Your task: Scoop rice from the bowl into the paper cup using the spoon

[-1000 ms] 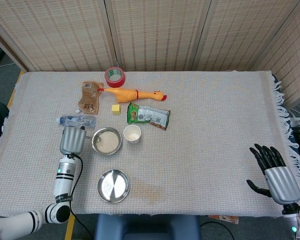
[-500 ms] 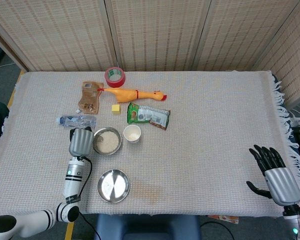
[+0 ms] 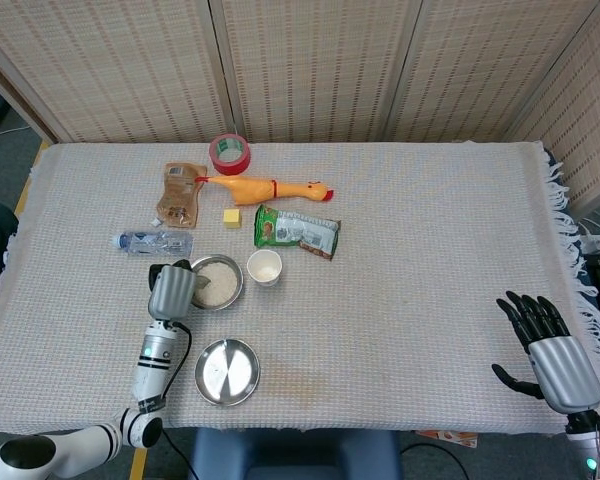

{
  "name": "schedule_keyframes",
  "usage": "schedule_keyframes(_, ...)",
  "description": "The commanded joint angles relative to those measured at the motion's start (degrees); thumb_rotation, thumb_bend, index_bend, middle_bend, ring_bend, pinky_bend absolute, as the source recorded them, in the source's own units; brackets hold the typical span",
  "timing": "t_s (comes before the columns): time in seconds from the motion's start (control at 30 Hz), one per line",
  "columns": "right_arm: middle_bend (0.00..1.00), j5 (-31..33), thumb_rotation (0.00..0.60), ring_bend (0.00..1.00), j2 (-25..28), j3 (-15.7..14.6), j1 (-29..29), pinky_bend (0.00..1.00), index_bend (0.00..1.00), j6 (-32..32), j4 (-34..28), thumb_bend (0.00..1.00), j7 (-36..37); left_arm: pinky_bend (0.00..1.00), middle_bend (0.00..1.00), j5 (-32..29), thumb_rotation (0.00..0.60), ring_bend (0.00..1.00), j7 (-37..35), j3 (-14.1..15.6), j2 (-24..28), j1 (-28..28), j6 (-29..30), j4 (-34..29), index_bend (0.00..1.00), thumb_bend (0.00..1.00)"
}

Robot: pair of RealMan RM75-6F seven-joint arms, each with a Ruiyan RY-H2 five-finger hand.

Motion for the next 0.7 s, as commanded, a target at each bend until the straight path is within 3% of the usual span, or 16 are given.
schedule_keyframes(0.03,0.00,0.1,0.528,0.00,0.0,0.0,0.0,0.00,0.00,-0.1,0.0,0.15,0.0,1.00,1.00,0.7,0.600,1.00,-0.7,0.4,0.0,0.4,-0.1,-0.2,0.68,0.41)
schedule_keyframes(0.33,0.00,0.2,0.529,0.00,-0.1,0.1,0.1,0.00,0.00,-0.2,0.0,0.15,-0.2,1.00,1.00,2.8,0.600,1.00,-2.8,0.9,1.1,1.3,-0.3,-3.9,0.69,0.41)
schedule_keyframes(0.7,0.00,0.5,0.528,0.00,-0.1,0.1,0.2,0.00,0.00,-0.6,0.2,0.15,-0.1,1.00,1.00,-1.5,0.600,1.00,-7.3,-2.9,7.0,1.7,-5.1,-14.2,0.70,0.41)
